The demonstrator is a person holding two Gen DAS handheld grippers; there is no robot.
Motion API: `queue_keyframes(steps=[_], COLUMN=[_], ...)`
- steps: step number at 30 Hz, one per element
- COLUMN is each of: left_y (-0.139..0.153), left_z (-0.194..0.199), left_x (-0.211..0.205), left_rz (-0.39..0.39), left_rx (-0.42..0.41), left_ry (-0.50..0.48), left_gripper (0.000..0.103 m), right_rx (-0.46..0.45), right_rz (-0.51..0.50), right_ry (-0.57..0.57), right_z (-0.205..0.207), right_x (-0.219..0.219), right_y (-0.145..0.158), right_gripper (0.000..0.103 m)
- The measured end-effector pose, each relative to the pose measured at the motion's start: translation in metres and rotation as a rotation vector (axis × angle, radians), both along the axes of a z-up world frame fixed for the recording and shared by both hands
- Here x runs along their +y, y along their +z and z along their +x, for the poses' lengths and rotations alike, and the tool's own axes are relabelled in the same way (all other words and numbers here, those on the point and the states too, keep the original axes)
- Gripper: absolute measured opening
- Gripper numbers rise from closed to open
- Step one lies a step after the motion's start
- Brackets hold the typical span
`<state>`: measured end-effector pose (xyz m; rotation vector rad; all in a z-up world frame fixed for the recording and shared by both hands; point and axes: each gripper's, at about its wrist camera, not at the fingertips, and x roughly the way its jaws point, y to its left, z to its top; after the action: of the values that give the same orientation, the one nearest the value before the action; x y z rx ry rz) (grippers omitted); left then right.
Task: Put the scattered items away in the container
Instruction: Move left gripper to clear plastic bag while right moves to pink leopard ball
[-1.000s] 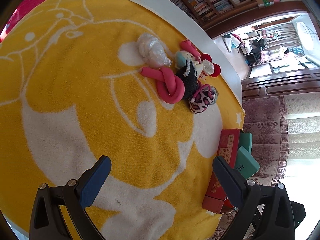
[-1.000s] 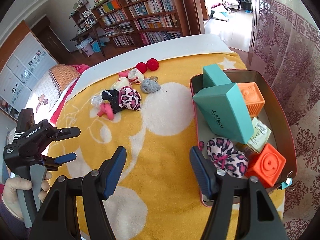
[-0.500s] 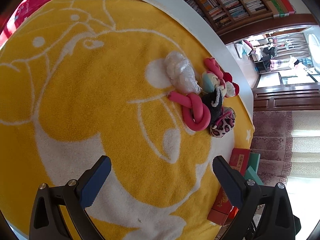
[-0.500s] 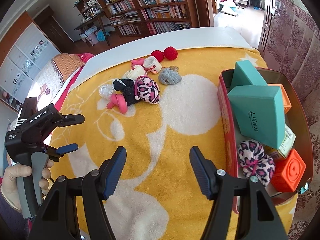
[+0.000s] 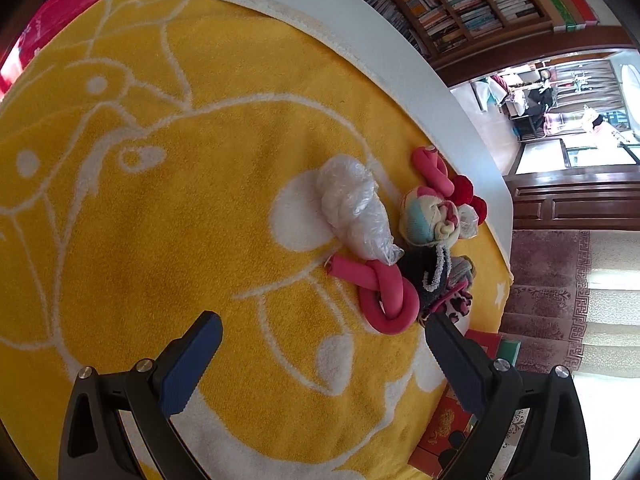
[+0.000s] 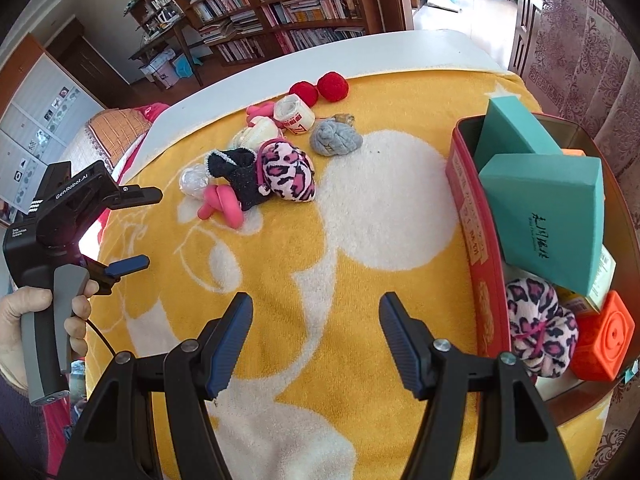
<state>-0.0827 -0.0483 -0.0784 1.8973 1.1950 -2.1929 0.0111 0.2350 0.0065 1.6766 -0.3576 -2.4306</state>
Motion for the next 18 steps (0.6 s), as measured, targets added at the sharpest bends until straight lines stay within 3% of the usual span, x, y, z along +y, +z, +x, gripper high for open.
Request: queue_keyframes(steps=[10,18], left_y=[-0.013,-0.035], left_z=[-0.053,-0.075], left_x=[-0.006,0.007], left_rz=[0.064,0.076], left_rx=[-0.006,-0.02], left_ry=[0.047,0.004], left_gripper=[0.102,0.102], right_rx=[-0.021,-0.036], right_rz=[0.007,0.021], right_ry=[-0.015,-0.025], right_z=[-0.017,-0.026], right_x=[-0.007,-0.008], right_y=[-0.01,-0.016], right_gripper=[0.07,0.07])
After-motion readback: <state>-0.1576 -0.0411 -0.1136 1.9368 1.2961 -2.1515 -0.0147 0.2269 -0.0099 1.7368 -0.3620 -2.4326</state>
